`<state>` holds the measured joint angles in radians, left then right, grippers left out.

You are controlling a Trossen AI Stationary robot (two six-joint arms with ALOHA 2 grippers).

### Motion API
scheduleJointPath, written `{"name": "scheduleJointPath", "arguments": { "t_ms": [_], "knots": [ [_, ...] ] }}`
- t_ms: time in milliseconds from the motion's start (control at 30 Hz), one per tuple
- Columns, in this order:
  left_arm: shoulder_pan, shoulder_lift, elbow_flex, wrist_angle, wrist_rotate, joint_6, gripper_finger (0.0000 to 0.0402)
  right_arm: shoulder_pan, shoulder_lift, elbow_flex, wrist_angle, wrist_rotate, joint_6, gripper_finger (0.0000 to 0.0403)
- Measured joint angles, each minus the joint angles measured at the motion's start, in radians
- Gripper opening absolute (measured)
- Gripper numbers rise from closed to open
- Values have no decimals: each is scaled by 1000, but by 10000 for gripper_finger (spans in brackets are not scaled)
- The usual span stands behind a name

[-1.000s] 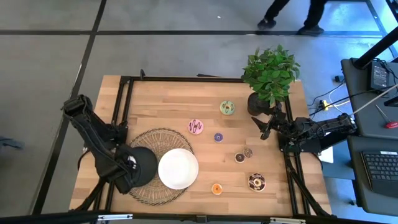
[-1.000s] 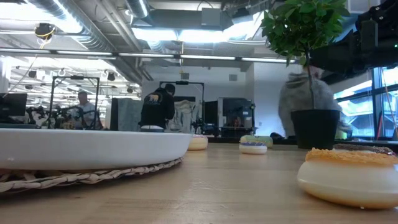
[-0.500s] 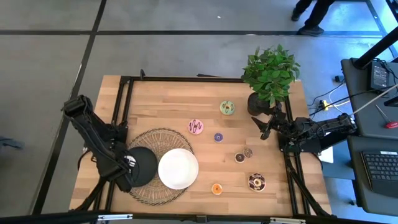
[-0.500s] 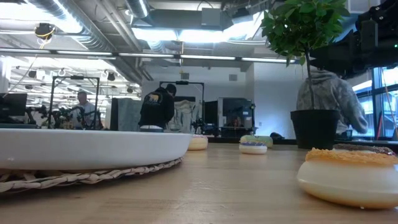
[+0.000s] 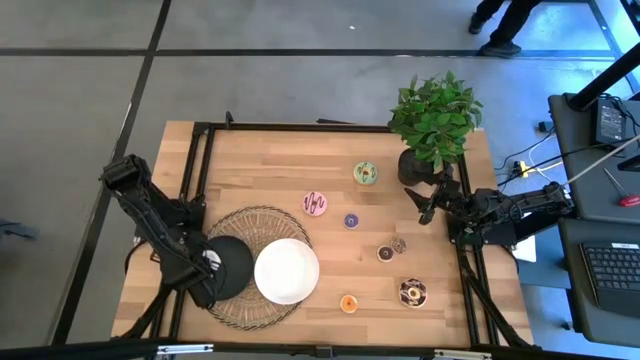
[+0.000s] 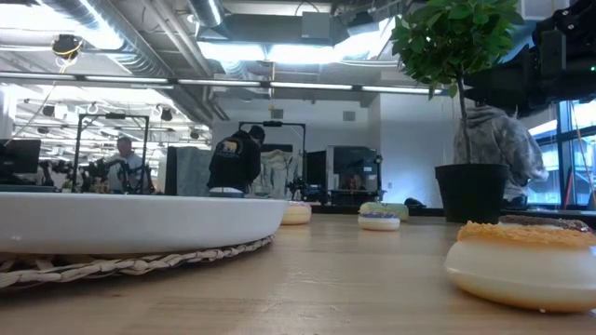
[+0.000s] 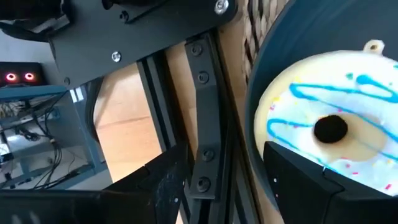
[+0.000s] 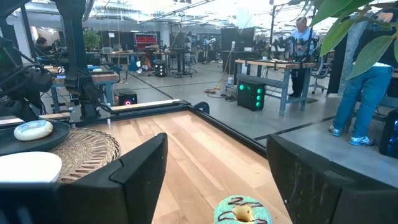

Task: Pick & Place donuts
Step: Put the large white donut on the black plate, then put the large pink donut on the black plate

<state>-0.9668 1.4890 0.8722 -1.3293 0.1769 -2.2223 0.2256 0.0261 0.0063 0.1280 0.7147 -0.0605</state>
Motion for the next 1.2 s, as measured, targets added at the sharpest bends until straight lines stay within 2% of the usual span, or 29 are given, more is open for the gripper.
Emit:
{"name": "scheduleJointPath", "arguments": {
  "t_ms": [167, 233, 433, 567, 633, 800, 933, 1100, 1200],
  "knots": [
    [0, 0, 0, 2, 4, 20, 206, 0, 0, 0, 0, 0, 0, 273],
    [1, 0, 3, 0, -49, 21, 207, 0, 0, 0, 0, 0, 0, 273],
    [45, 0, 74, 11, -387, 74, 205, 0, 0, 0, 0, 0, 0, 273],
    [111, 0, 108, 100, -677, 294, 207, 0, 0, 0, 0, 0, 0, 273],
    [165, 0, 113, 168, -753, 427, 207, 0, 0, 0, 0, 0, 0, 273],
    [362, 0, 113, 345, -736, 795, 205, 0, 0, 0, 1, 0, 0, 273],
    [521, 0, 113, 583, -727, 1200, 207, 0, 0, 0, 1, 0, 0, 273],
    [698, 0, 113, 894, -612, 1651, 206, 0, 0, 0, 1, 0, 0, 273],
    [783, -1, 97, 1034, -556, 1829, 205, 0, 0, 0, 1, 0, 0, 273]
  ]
}}
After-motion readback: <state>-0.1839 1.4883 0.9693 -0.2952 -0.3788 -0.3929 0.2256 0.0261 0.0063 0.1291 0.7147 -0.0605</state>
